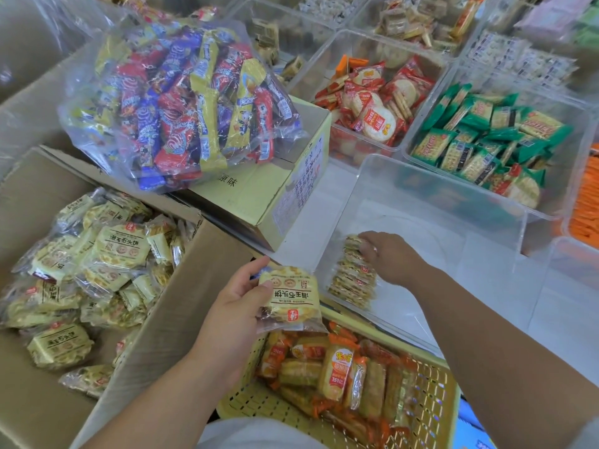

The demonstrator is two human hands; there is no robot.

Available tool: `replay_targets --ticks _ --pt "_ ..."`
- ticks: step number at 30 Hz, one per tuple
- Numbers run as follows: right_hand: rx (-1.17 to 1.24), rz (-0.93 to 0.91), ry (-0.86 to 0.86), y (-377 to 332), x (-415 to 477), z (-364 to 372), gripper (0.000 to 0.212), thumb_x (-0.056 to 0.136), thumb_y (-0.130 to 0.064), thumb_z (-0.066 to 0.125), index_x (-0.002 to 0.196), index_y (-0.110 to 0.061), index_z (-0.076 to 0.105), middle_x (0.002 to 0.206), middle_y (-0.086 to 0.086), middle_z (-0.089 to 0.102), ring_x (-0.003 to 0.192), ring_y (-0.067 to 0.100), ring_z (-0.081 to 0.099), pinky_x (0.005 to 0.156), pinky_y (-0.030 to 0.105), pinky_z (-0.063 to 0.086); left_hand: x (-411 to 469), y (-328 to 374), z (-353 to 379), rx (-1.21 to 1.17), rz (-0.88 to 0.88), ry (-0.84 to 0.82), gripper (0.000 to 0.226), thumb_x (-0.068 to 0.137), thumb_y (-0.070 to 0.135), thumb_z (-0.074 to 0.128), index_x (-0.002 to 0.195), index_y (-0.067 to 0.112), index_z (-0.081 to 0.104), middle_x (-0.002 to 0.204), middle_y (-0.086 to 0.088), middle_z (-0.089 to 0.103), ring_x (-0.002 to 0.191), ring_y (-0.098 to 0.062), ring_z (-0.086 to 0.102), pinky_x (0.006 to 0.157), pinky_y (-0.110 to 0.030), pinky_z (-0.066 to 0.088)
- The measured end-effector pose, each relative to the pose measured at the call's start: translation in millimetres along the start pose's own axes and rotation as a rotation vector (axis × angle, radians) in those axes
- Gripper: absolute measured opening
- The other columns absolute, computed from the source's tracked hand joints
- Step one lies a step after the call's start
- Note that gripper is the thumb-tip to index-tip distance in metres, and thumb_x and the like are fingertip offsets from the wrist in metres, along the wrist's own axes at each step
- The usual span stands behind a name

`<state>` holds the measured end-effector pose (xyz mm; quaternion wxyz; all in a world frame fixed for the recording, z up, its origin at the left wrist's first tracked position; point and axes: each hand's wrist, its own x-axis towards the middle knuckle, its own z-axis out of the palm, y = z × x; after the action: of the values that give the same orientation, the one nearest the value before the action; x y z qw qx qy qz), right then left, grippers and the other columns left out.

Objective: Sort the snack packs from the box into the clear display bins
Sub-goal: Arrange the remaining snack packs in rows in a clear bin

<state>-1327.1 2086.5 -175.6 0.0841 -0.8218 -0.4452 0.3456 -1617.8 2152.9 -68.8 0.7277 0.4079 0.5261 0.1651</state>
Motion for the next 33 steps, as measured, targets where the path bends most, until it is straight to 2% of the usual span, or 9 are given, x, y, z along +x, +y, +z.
replay_targets --ticks 3,8,10,13,18,20,23,27,33 --pt "-0.002 -0.041 0.101 -13 -23 -12 0.058 0.104 -0.051 0.042 0.154 -0.023 0.039 0.156 0.006 0.043 0.148 0.030 0.028 0.121 0.045 0.025 2 8 4 -0.047 -0.021 -0.010 0.039 0.102 0.005 0.054 0.130 0.029 0.067 0.114 -0.009 0.077 0.096 -0.030 0.077 0.070 -0.036 0.062" --pt "0.324 -0.424 0.247 -55 -106 -18 0.067 0.091 -0.073 0.047 0.148 -0.039 0.042 0.158 -0.009 0.039 0.148 0.008 0.029 0.117 0.029 0.026 10 21 18 -0.095 -0.054 -0.066 0.046 0.098 -0.006 0.053 0.134 0.022 0.064 0.120 -0.017 0.072 0.095 -0.033 0.077 0.066 -0.034 0.063" --pt "0.294 -0.532 0.247 -67 -131 -8 0.072 0.086 -0.068 0.062 0.149 -0.039 0.040 0.161 -0.010 0.033 0.151 0.011 0.025 0.118 0.034 0.027 12 23 30 -0.027 -0.048 -0.095 0.047 0.098 -0.006 0.055 0.133 0.024 0.064 0.118 -0.016 0.071 0.093 -0.031 0.077 0.068 -0.035 0.063" --pt "0.191 -0.589 0.341 -73 -142 6 0.061 0.089 -0.033 0.073 0.145 -0.023 0.050 0.154 0.004 0.045 0.143 0.027 0.041 0.112 0.047 0.041 11 25 50 0.063 -0.072 -0.164 0.042 0.100 0.004 0.057 0.130 0.031 0.067 0.102 -0.004 0.074 0.080 -0.021 0.076 0.066 -0.033 0.061" --pt "0.310 -0.463 0.400 -48 -134 2 0.051 0.088 -0.008 0.074 0.136 -0.019 0.062 0.140 -0.002 0.059 0.130 0.015 0.053 0.111 0.019 0.036 25 21 60 0.511 0.114 -0.118 0.032 0.099 0.056 0.052 0.130 0.058 0.058 0.129 0.014 0.064 0.111 -0.004 0.066 0.088 -0.027 0.052" --pt "0.345 -0.376 0.445 -30 -120 -6 0.047 0.089 -0.009 0.074 0.134 -0.020 0.064 0.133 -0.009 0.061 0.122 0.009 0.055 0.105 0.013 0.037 37 18 55 0.867 0.260 -0.104 0.047 0.101 0.056 0.049 0.148 0.050 0.043 0.138 0.013 0.058 0.124 -0.009 0.057 0.096 -0.029 0.045" --pt "0.442 -0.181 0.532 1 -85 -28 0.040 0.092 -0.018 0.072 0.132 -0.022 0.066 0.119 -0.010 0.063 0.102 -0.003 0.054 0.087 -0.001 0.036 52 10 53 1.257 0.244 -0.214 0.080 0.099 0.058 0.053 0.164 0.031 0.015 0.163 0.005 0.037 0.145 -0.019 0.040 0.116 -0.037 0.036" --pt "0.365 0.018 0.411 30 -28 -34 0.038 0.094 -0.029 0.070 0.132 -0.026 0.066 0.127 0.002 0.065 0.114 0.017 0.057 0.086 0.014 0.033 58 -2 59 1.574 0.242 -0.339 0.098 0.096 0.071 0.045 0.164 0.020 -0.004 0.164 -0.004 0.037 0.143 -0.024 0.044 0.109 -0.040 0.046" --pt "0.337 0.079 0.015 29 20 -8 0.051 0.096 -0.037 0.063 0.145 -0.031 0.051 0.150 0.004 0.051 0.133 0.026 0.049 0.103 0.032 0.037 64 -6 54 1.654 0.275 -0.356 0.100 0.094 0.078 0.035 0.163 0.022 -0.011 0.160 0.000 0.041 0.140 -0.021 0.046 0.105 -0.038 0.047"
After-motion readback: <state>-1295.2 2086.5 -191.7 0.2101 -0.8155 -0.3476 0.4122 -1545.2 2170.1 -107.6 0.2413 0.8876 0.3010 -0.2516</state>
